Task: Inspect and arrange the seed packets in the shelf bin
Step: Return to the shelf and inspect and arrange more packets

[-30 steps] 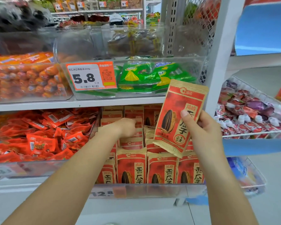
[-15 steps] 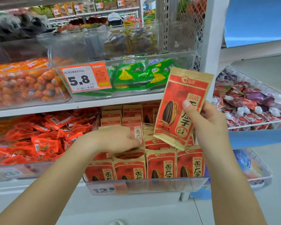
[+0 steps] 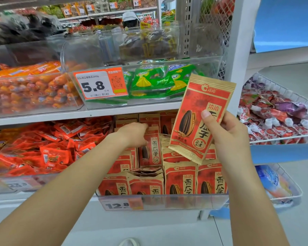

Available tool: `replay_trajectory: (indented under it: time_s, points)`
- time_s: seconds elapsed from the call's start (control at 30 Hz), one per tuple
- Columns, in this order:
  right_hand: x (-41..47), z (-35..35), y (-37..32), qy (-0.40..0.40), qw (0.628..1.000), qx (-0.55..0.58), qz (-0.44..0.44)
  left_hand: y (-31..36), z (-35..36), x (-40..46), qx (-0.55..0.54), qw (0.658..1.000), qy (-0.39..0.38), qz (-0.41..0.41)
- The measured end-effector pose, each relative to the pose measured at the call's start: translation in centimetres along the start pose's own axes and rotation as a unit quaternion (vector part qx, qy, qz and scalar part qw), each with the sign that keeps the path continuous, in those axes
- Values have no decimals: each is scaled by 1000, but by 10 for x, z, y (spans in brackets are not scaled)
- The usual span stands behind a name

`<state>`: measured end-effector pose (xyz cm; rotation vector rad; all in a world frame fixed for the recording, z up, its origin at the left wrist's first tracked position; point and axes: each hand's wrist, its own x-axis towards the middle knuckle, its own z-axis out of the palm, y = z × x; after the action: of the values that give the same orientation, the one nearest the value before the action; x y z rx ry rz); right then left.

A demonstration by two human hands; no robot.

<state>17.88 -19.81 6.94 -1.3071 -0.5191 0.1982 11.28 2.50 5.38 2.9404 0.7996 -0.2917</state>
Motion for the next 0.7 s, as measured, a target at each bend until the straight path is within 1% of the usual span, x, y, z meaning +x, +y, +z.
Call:
replay_trajectory:
  time_s: [0.1, 0.23, 0.37, 0.43, 0.57, 0.63, 0.7]
  points:
    - [1, 1, 1, 0, 1000, 0, 2, -6, 13, 24, 37, 999, -14, -19]
    - [5, 2, 2, -1, 1000, -1, 1, -3, 20, 36, 116, 993, 1, -29]
    - [4, 3, 2, -2, 1000, -1, 9, -2, 21, 38, 111, 993, 26, -24]
    - [3, 3, 2, -3, 1000, 0, 11, -5, 20, 38, 104, 993, 54, -25]
    - [2, 3, 1, -8, 1000, -2, 13, -10, 19, 39, 91, 983, 153, -35]
    - [2, 4, 1, -12, 1000, -5, 15, -10, 19, 40, 112, 974, 193, -27]
    - [2, 5, 1, -13, 1000, -14, 14, -9, 20, 39, 144, 968, 203, -28]
